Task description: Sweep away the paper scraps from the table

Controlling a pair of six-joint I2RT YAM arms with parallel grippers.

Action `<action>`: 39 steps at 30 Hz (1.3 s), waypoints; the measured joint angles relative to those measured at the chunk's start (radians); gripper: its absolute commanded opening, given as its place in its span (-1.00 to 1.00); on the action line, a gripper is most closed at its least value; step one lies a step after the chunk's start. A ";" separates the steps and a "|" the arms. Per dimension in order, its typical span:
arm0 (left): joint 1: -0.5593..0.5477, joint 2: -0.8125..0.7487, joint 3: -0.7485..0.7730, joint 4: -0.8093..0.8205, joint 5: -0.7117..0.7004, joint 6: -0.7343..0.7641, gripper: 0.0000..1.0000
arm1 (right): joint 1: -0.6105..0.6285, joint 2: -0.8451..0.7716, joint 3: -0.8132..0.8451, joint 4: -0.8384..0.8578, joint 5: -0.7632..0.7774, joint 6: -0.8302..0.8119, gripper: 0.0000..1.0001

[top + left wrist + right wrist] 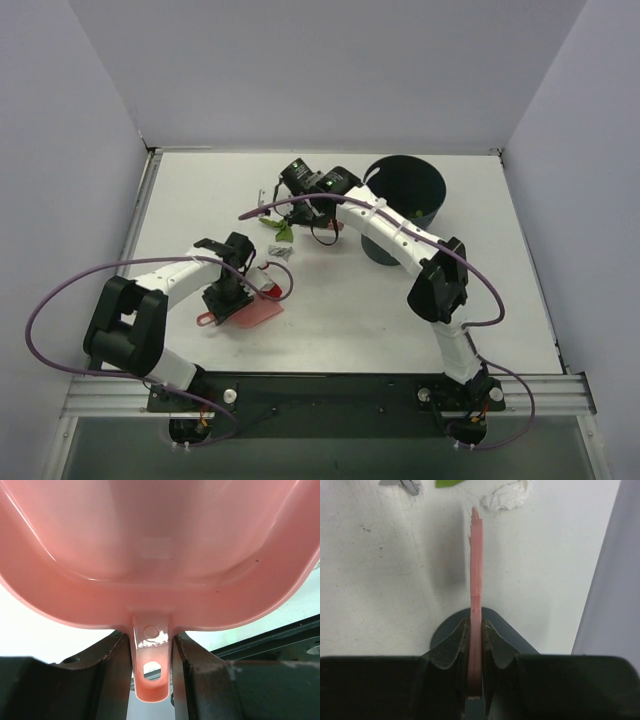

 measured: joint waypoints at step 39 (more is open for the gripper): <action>0.039 -0.083 -0.100 0.085 -0.033 0.087 -1.00 | 0.113 0.156 0.194 -0.034 -0.067 0.261 -1.00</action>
